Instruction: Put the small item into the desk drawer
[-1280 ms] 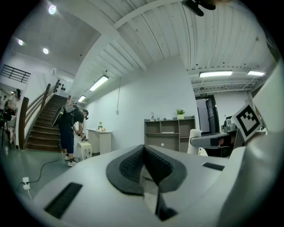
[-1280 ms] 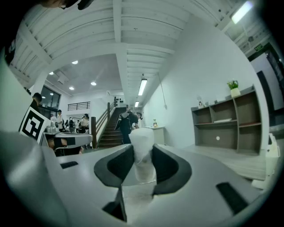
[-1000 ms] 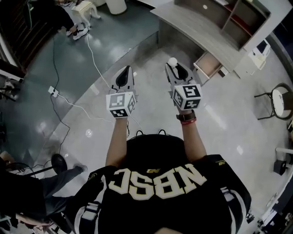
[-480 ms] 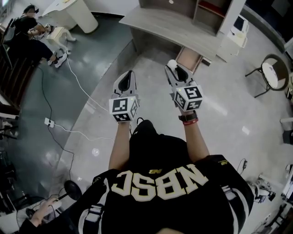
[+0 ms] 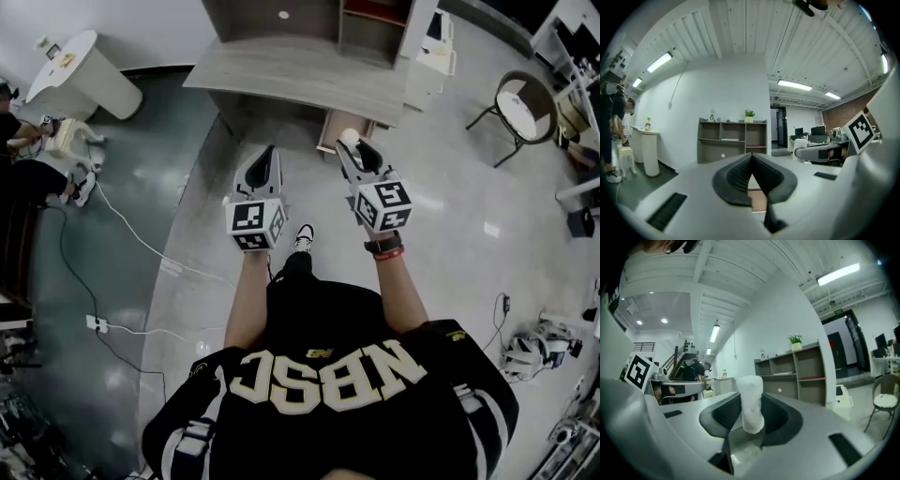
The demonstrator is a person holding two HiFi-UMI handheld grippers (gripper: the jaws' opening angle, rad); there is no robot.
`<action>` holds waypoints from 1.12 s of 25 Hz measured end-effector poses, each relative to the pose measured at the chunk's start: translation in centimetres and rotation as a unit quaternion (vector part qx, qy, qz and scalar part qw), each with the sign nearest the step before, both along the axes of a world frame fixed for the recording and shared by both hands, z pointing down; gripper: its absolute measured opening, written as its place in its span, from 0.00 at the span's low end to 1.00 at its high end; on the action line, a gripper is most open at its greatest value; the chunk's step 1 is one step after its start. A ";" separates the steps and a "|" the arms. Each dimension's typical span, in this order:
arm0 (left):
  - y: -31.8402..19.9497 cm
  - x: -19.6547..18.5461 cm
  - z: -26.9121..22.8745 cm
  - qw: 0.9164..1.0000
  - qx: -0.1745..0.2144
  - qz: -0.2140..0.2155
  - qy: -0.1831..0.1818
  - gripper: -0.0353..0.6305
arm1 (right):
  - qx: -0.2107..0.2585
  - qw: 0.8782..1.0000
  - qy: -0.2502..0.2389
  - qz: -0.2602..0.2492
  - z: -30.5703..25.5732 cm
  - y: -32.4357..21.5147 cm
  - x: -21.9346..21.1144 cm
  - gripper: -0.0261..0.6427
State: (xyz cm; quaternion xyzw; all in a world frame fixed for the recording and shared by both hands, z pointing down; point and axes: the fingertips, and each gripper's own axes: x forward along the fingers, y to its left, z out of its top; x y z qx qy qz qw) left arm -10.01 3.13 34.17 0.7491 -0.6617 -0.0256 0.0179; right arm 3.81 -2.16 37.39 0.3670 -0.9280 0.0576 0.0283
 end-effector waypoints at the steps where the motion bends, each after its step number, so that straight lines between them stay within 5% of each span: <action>1: -1.4 0.1 0.0 1.000 -0.001 0.012 0.001 0.07 | -0.001 1.000 0.003 0.008 0.0 -0.9 0.0 0.24; 14: -16.6 0.0 0.9 0.990 -0.014 0.139 0.025 0.07 | -0.036 0.995 0.025 0.094 1.8 -11.6 -2.1 0.25; 28: -23.4 2.9 8.6 0.968 -0.089 0.228 0.047 0.07 | -0.127 0.975 0.065 0.168 10.1 -16.5 0.6 0.25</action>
